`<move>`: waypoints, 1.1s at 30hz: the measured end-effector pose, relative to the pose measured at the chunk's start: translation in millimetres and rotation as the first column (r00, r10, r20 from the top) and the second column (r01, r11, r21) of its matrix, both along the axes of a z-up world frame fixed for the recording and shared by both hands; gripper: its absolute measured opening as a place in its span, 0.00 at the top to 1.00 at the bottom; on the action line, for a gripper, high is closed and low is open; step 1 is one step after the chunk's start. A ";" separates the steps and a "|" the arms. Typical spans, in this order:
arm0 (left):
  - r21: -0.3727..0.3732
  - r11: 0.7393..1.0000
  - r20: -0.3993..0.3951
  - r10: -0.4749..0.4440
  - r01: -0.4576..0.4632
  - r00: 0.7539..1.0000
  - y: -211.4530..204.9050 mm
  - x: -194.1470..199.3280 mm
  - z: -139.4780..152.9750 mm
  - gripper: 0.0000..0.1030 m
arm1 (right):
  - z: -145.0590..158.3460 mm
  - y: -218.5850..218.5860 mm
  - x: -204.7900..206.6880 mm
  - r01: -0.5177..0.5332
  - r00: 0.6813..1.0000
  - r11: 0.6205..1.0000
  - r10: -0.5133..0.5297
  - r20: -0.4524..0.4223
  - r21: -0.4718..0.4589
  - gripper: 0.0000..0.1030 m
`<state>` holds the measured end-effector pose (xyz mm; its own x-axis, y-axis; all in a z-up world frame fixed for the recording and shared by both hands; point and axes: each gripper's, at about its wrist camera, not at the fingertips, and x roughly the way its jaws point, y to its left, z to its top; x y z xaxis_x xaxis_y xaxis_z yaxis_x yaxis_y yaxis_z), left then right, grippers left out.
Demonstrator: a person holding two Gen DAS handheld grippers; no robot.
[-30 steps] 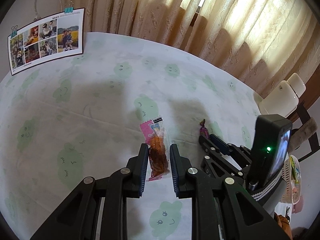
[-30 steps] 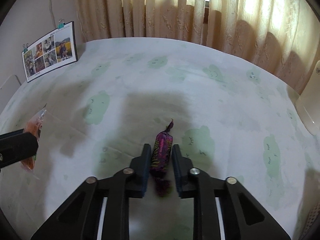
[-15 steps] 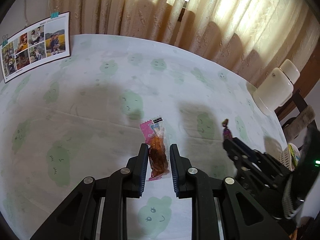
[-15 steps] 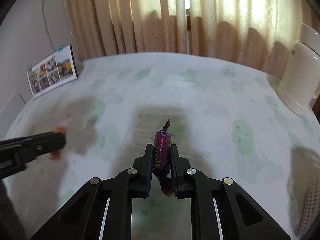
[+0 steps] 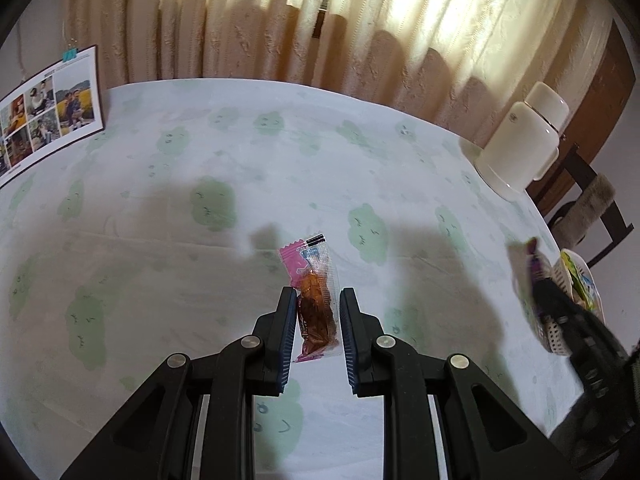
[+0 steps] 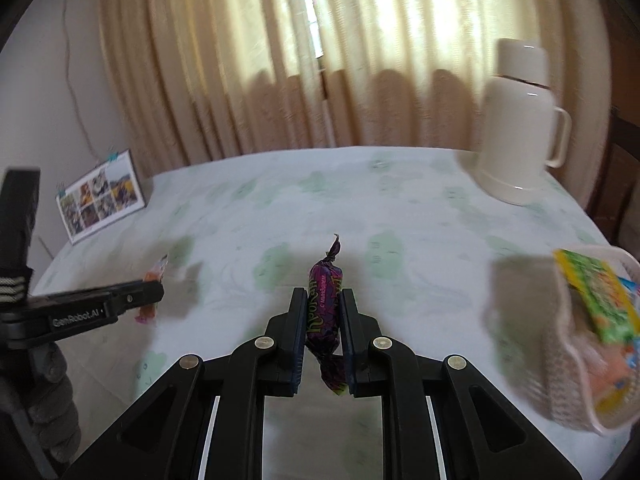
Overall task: Organize snacks
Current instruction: 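Carry the purple candy into the basket and open the right gripper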
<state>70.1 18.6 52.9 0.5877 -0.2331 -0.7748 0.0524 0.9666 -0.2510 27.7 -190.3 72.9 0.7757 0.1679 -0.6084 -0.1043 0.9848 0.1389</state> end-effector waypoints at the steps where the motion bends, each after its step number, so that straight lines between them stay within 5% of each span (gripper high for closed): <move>1: -0.001 1.000 -0.003 -0.005 0.005 1.000 -1.6 0.0 -0.9 0.81 | 2.9 -5.8 -4.2 0.014 1.000 1.000 -0.014 0.008 0.003 0.84; 19: 0.005 0.995 -0.001 -0.104 0.104 0.995 -37.9 -13.6 0.4 0.81 | 22.4 -148.3 -57.2 0.346 0.934 0.936 -0.350 0.066 0.061 0.84; 33: 0.014 0.986 0.010 -0.163 0.163 0.987 -69.6 -25.1 13.4 0.81 | 0.0 -214.7 -33.7 0.406 0.914 0.907 -0.405 -0.027 0.111 0.82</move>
